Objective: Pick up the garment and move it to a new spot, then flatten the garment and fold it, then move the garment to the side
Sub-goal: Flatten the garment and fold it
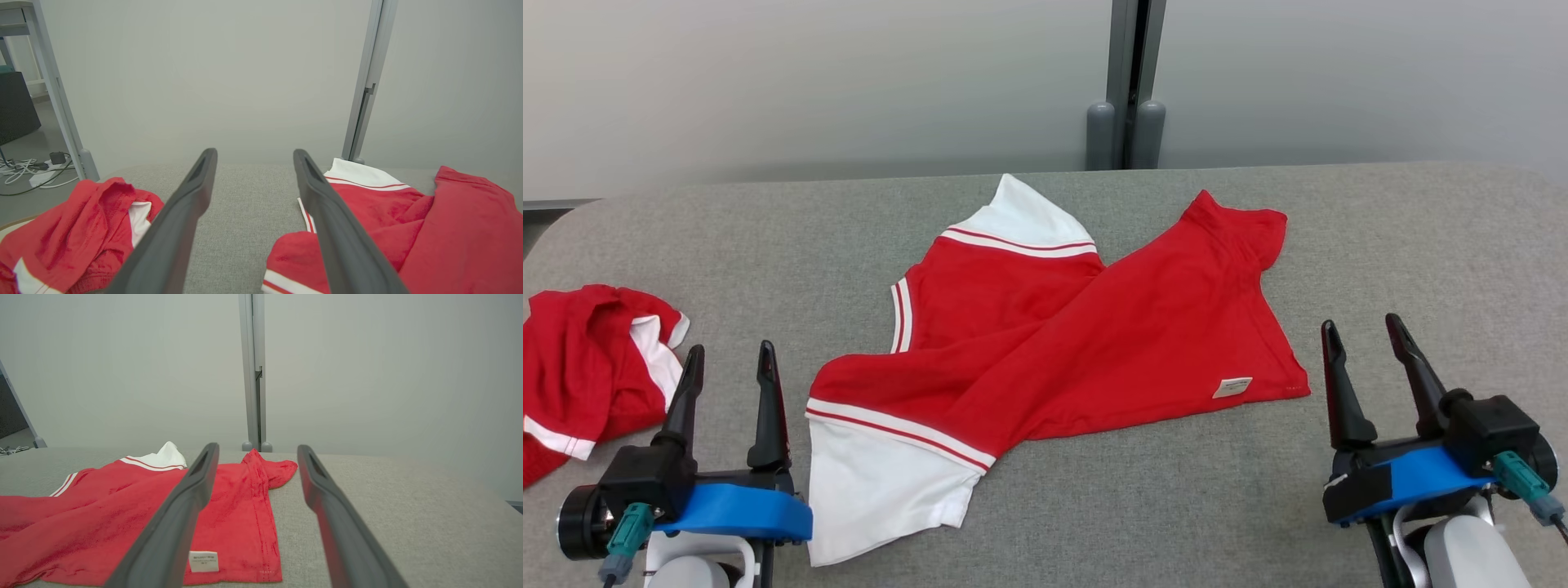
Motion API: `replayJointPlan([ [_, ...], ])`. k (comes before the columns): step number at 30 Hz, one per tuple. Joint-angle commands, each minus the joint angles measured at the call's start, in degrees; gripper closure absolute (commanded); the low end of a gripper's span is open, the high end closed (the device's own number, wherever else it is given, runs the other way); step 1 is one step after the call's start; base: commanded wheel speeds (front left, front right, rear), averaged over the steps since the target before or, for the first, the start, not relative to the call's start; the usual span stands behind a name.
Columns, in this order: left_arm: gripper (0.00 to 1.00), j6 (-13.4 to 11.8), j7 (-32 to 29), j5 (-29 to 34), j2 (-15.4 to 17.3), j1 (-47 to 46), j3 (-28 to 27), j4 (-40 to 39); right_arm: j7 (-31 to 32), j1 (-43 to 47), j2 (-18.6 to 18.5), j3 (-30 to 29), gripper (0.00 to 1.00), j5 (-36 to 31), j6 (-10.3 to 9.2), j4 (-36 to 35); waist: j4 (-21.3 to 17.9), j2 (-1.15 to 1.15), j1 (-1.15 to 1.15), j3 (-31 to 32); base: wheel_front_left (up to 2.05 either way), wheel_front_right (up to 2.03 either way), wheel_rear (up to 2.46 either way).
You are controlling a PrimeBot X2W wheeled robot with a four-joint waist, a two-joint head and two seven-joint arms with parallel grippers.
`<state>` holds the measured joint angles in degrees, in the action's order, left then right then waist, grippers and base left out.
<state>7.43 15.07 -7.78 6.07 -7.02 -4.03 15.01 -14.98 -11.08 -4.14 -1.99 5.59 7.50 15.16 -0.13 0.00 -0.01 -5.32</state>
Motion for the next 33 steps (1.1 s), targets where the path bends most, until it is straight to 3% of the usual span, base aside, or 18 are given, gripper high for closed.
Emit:
replayJointPlan([
  [1, 0.0, 0.08, 0.18, 0.44, 0.33, 0.63, 0.16, 0.15, 0.18, 1.38, 0.41, 0.31, 0.0, -0.26, -0.01, -0.54, 0.11, 0.0, 0.01, 0.1, 0.0, 0.0, 0.0],
  [22, 0.0, 0.08, 0.18, 0.14, 0.32, -0.16, 2.58, 3.43, 1.39, 0.54, 1.15, -1.71, 0.0, -1.86, -0.01, 2.0, 1.07, 0.0, 0.01, -0.47, 0.0, 0.0, 0.0],
  [33, 0.0, 0.08, 0.13, -2.88, 1.31, 0.09, 9.02, 14.82, 1.15, -6.25, -0.44, -3.89, 0.0, -3.43, -0.01, 15.04, 2.76, 0.0, 0.01, -3.83, 0.0, 0.0, 0.0],
])
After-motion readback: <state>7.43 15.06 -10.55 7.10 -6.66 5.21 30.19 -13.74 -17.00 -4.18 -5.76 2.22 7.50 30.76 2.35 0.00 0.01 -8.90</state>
